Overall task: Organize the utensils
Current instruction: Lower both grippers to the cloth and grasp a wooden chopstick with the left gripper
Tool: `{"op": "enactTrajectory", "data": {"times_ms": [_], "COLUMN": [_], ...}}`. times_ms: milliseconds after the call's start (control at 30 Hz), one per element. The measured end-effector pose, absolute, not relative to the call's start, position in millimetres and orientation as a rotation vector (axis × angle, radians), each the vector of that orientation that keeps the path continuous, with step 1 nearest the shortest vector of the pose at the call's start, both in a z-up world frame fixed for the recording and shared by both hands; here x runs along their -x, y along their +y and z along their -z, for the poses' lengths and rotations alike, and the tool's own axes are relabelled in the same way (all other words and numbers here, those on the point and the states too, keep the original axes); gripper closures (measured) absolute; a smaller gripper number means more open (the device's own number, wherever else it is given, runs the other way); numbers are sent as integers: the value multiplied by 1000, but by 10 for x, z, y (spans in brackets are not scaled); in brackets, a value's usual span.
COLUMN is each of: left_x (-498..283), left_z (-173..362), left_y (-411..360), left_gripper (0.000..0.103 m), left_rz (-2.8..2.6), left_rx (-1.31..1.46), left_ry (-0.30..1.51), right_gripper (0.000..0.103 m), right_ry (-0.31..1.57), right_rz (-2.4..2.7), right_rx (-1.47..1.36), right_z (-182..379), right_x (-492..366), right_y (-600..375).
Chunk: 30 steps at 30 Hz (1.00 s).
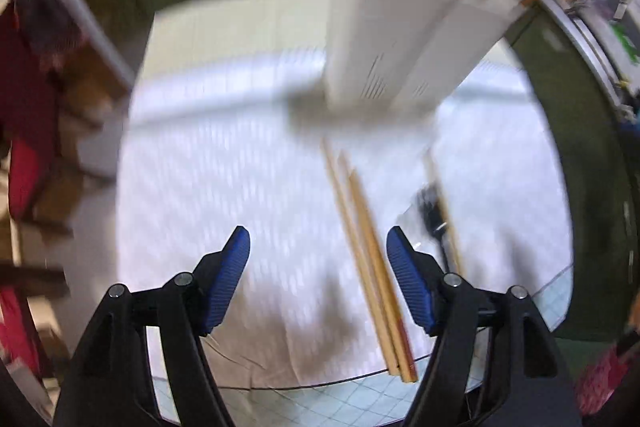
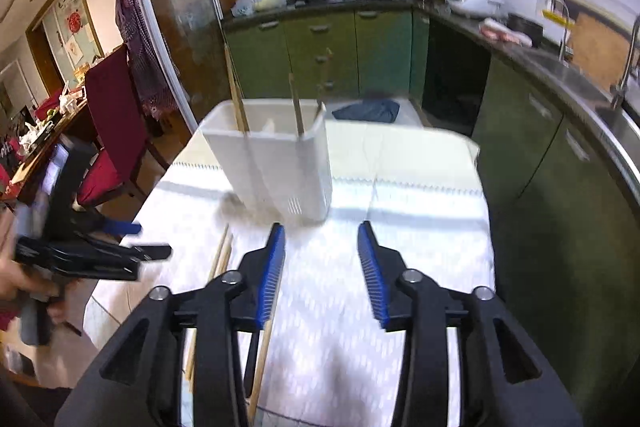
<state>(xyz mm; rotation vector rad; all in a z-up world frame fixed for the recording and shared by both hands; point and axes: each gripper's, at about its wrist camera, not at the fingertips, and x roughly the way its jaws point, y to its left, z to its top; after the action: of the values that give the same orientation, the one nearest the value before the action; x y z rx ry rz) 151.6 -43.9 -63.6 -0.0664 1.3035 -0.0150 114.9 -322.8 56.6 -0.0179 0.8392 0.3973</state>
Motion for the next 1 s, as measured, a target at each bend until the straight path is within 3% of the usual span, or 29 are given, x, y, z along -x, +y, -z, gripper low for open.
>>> {"op": "enactTrajectory", "data": {"times_ms": [200, 700, 833, 1000], "left_x": [-1530, -1616, -1654, -1642], "left_z": [1107, 1398, 1385, 1389], "left_y": [-514, -666, -881, -925], "left_gripper": [35, 34, 57, 68], "left_rz": [-50, -106, -31, 16], "left_rx": [49, 17, 4, -12], "left_ry": [1374, 1426, 1431, 1466], "right_gripper": [62, 61, 56, 56], "right_ry": [883, 939, 1010, 1123], "right_rz": [-391, -411, -431, -473], "right_rx": [30, 22, 80, 89], "right_z": [-315, -189, -18, 269], "right_x": [-1047, -1176, -1206, -1283], "right_y": [-3308, -3276, -3074, -2864]}}
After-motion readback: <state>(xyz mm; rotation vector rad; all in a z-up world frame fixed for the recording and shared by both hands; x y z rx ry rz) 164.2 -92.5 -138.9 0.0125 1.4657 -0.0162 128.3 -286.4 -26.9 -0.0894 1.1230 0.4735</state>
